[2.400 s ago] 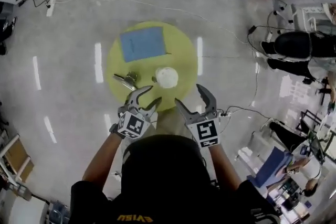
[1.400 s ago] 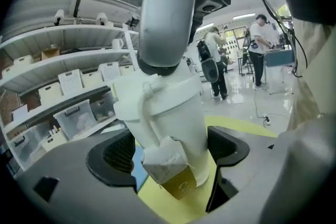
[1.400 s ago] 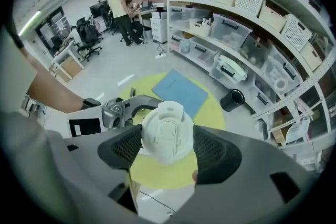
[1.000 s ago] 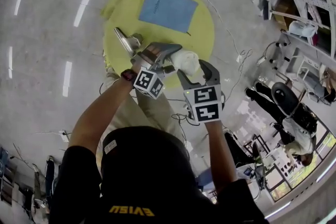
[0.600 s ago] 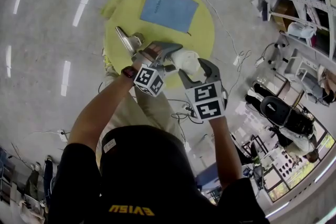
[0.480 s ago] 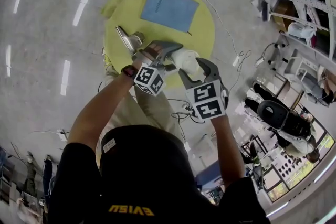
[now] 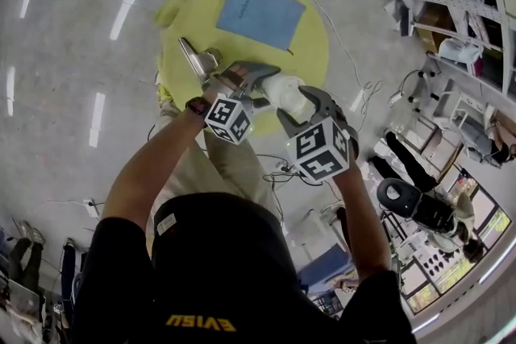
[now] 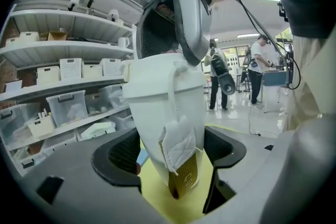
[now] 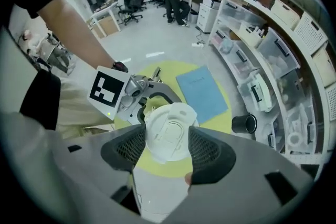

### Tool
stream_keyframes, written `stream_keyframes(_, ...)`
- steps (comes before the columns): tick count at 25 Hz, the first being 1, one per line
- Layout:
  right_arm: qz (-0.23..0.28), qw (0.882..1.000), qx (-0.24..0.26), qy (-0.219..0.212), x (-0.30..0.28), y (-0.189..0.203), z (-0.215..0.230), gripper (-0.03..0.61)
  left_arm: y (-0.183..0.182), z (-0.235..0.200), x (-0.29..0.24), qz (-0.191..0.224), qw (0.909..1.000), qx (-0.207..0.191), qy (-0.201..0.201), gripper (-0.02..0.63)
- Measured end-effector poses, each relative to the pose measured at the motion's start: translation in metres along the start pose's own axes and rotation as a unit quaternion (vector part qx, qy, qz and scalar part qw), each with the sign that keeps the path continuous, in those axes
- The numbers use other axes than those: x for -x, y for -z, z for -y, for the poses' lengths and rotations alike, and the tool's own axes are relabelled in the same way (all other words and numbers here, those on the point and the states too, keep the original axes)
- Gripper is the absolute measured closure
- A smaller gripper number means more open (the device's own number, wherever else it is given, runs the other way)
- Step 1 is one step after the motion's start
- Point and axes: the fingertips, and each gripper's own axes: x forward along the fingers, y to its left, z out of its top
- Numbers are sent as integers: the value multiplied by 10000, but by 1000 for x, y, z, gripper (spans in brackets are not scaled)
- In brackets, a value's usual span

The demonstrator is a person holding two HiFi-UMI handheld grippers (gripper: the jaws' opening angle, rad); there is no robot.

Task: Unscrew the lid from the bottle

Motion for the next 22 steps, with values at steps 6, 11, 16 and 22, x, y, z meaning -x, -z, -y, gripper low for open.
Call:
stream_keyframes(6,-74,9970,764,-77,1,2,-4,325,0,0,1,16,10000,28,48,224)
stream_keyframes(11,-222,9847,1720,-189,-1,6,-8,325,1,0,1,7,9999,58,81,225)
stream_keyframes(16,-371,9570,2866,-268,4,13,-11,325,-4,1,1,-18,9999,75,85,227)
stream_keyframes(22,-530,9546,2927,-184,5,14,-9,325,-6,0,0,-46,9999,118,65,228)
